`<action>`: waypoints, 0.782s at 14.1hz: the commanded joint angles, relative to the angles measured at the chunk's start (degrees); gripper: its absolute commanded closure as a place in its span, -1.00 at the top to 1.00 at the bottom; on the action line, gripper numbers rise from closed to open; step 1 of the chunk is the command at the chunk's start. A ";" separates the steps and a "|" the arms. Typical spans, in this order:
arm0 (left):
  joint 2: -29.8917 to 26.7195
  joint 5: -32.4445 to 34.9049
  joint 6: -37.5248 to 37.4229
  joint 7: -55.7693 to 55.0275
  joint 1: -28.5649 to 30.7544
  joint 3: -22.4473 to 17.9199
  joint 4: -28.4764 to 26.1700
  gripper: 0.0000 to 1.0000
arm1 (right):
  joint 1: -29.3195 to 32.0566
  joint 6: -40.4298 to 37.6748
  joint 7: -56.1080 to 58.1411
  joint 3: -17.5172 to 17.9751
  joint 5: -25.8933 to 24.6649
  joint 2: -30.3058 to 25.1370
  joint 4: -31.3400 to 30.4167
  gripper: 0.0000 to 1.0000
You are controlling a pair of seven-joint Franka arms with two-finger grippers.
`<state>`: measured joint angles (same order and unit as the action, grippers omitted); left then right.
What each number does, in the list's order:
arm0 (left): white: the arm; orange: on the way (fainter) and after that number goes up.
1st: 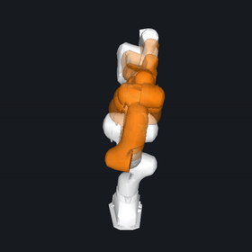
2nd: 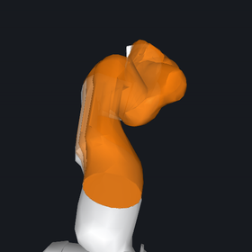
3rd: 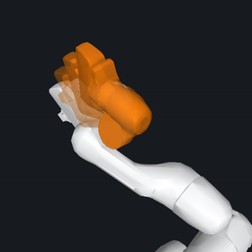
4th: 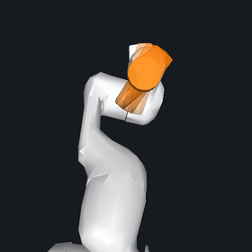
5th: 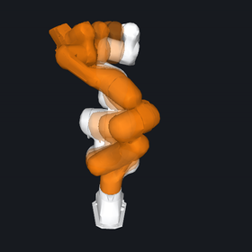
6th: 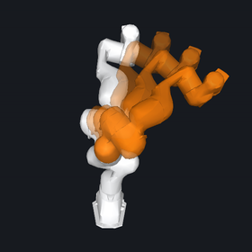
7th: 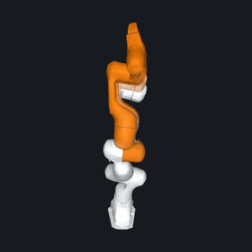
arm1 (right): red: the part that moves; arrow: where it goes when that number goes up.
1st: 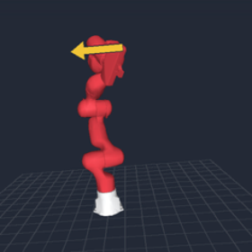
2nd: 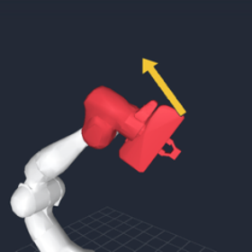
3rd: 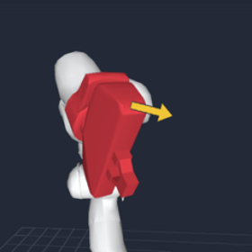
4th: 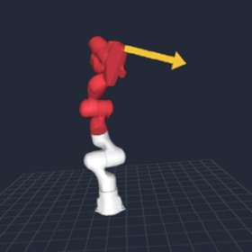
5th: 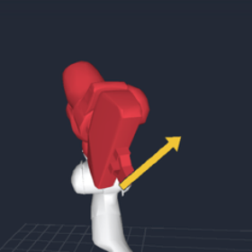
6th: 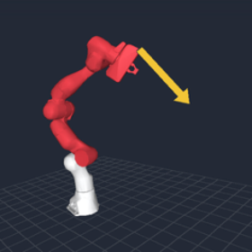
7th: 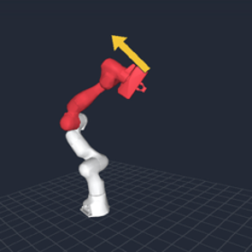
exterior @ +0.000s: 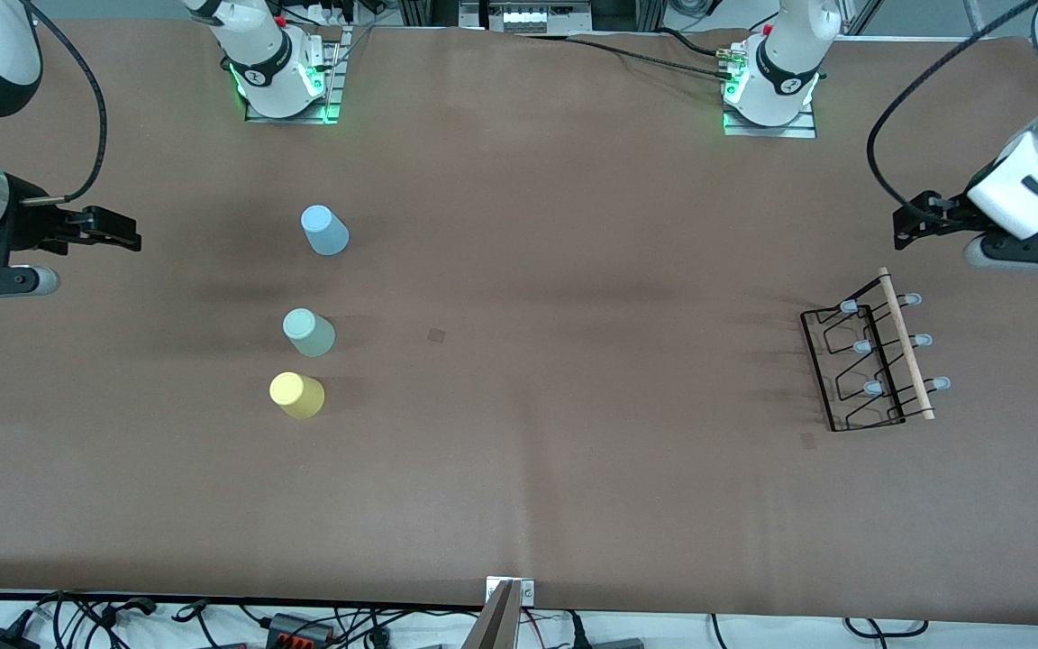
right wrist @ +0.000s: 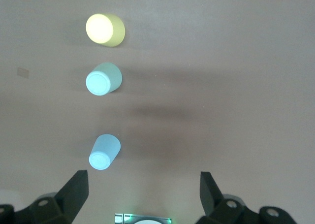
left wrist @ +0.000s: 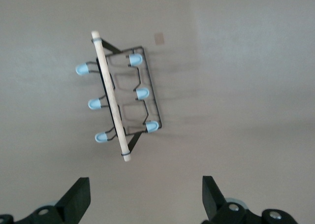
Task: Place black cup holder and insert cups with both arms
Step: 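Reach the right gripper to the teal cup while the left gripper reaches the holder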
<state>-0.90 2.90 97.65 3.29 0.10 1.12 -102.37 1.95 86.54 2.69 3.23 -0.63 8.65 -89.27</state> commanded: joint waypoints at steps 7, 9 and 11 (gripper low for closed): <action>12.85 -0.35 2.43 0.49 3.59 -0.60 8.42 1.00 | -2.92 40.13 -2.23 0.37 1.95 -2.94 -30.23 1.00; 14.34 -0.27 8.41 -0.99 4.20 -0.60 6.93 1.00 | -5.20 51.40 -6.97 0.37 1.95 -0.49 -34.73 1.00; 15.84 -0.27 12.37 -1.53 5.95 -0.60 5.35 0.98 | -6.87 56.09 -9.97 0.81 1.95 2.59 -34.92 1.00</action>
<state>13.29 2.90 107.13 2.46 4.90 0.51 -96.63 -3.37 138.41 -4.65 3.83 0.59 10.07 -122.96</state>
